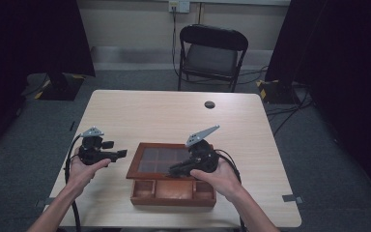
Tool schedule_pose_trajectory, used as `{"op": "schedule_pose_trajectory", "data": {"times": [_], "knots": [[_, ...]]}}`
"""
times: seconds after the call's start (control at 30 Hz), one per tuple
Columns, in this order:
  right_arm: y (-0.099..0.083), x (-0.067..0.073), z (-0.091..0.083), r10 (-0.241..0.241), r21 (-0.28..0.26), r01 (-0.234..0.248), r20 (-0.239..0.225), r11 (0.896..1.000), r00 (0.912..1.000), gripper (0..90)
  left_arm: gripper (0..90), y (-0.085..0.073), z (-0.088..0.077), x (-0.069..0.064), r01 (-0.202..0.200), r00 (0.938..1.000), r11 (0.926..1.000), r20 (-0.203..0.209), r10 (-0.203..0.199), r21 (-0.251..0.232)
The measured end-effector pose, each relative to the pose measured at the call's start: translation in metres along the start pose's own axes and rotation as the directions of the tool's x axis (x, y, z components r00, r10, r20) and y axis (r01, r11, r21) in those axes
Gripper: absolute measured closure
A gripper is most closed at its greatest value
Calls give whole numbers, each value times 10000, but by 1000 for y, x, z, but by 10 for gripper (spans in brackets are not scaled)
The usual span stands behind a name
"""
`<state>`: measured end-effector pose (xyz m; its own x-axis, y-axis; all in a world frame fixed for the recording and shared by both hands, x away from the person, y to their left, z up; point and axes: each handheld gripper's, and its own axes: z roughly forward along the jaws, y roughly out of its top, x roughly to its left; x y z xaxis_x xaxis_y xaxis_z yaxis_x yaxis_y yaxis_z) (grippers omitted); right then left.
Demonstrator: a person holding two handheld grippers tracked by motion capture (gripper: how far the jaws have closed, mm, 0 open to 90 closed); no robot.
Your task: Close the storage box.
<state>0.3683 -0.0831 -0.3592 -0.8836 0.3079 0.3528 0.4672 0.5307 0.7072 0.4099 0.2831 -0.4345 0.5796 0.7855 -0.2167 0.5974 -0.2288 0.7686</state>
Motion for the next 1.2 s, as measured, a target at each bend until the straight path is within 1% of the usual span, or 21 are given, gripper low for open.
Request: {"op": "schedule_pose_trajectory", "data": {"times": [0.1,0.17,0.3,0.37,0.47,0.53,0.6,0.67,0.73,0.8,0.93,1.0,1.07,1.13,1.2], "knots": [[-4,2,1,-82,-89,83,106,9999,9999,817,232,1,0,1,28,10000,10000,-13,-28,-19],[-8,3,4,-169,-35,170,153,9999,9997,818,232,1,0,1,16,10000,10000,-42,-16,4],[-11,4,6,-154,5,154,129,9999,9998,817,232,0,0,0,39,10000,10000,-32,-39,-5],[-14,2,7,-55,32,55,18,10000,10000,817,232,0,1,0,22,10000,10000,-20,-22,55],[-18,3,10,-92,48,91,77,9999,9999,817,231,0,2,-1,-45,10000,9999,30,45,112],[-20,5,12,-170,216,167,134,9996,9998,817,229,0,2,-1,-68,10000,9999,69,68,101],[-22,4,15,-161,310,158,89,9994,9998,818,228,0,3,-2,-105,9999,9999,52,105,101],[-26,3,20,-81,479,81,-4,9988,10000,818,228,1,3,-3,-131,9999,9998,44,130,128],[-29,3,23,-48,648,47,7,9979,10000,819,228,1,3,-3,-166,9999,9998,49,166,127],[-31,3,26,-66,732,62,44,9973,10000,818,228,0,3,-2,-100,9999,9999,78,99,122],[-35,1,29,-3,736,7,-46,9973,10000,819,228,0,3,-3,-145,9999,9997,96,143,185],[-36,2,31,-12,895,7,49,9960,10000,819,228,0,4,-3,-198,9996,9996,190,194,180],[-38,2,35,22,1083,-29,65,9941,10000,819,224,0,5,-4,-173,9997,9996,184,169,241],[-40,1,38,-2,1159,-5,62,9933,10000,820,224,0,5,-5,-173,9997,9996,196,168,239],[-42,0,40,72,1243,-76,41,9922,10000,820,223,0,5,-5,-209,9996,9995,216,204,232]]}}
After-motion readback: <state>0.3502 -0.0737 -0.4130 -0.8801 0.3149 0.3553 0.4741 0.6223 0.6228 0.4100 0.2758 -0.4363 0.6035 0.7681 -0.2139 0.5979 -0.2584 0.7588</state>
